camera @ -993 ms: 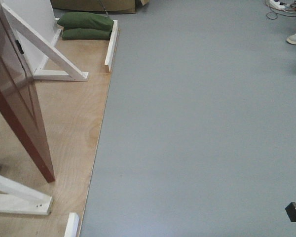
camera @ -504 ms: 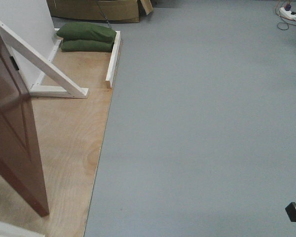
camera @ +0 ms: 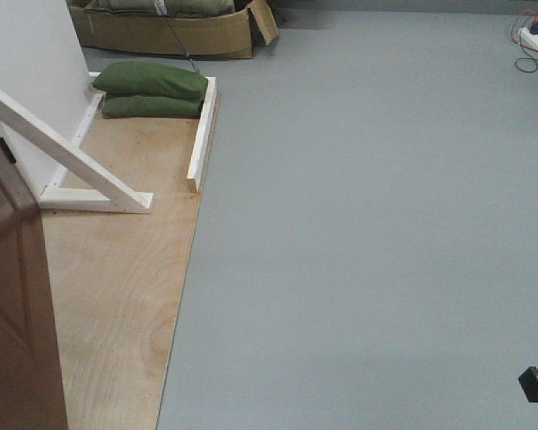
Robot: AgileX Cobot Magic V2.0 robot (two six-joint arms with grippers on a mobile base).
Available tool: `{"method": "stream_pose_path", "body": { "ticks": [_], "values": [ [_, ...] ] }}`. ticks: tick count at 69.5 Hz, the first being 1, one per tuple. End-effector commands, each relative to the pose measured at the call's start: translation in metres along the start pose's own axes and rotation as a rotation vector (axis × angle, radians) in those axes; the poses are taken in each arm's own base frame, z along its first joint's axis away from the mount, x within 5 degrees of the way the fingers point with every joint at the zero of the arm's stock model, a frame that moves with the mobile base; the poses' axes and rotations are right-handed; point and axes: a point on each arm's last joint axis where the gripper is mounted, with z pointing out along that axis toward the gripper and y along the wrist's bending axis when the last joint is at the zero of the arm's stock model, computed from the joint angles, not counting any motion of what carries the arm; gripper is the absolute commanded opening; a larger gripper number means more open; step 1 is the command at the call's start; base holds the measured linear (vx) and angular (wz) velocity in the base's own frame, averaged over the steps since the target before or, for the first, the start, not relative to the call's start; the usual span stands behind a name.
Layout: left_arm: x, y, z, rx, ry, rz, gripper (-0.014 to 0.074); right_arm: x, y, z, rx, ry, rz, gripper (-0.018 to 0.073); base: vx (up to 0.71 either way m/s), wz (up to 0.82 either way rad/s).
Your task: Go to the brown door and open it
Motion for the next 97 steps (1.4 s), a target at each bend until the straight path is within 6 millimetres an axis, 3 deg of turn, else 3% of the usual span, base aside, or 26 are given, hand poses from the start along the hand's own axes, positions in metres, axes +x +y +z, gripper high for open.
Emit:
{"method": "stream_pose_path", "body": {
  "ticks": [1, 78, 97],
  "values": [
    [0.0001, 0.0008, -0.0024, -0.004, -0.075, -0.004, 0.0011, -0.0070, -0.0001, -0.0008, 0.001, -0.086, -0.014, 0.0000, 0.29, -0.03],
    [0.0001, 0.0008, -0.0024, -0.004, -0.075, -0.004, 0.0011, -0.0070, -0.0001, -0.0008, 0.001, -0.086, -0.014, 0.0000, 0.07, 0.00],
    [-0.0092, 0.0011, -0.0021, -0.009, -0.123, -0.005, 0.0011, -0.0070, -0.0001, -0.0008, 0.001, -0.086, -0.014, 0.0000, 0.00, 0.00]
  ]
}}
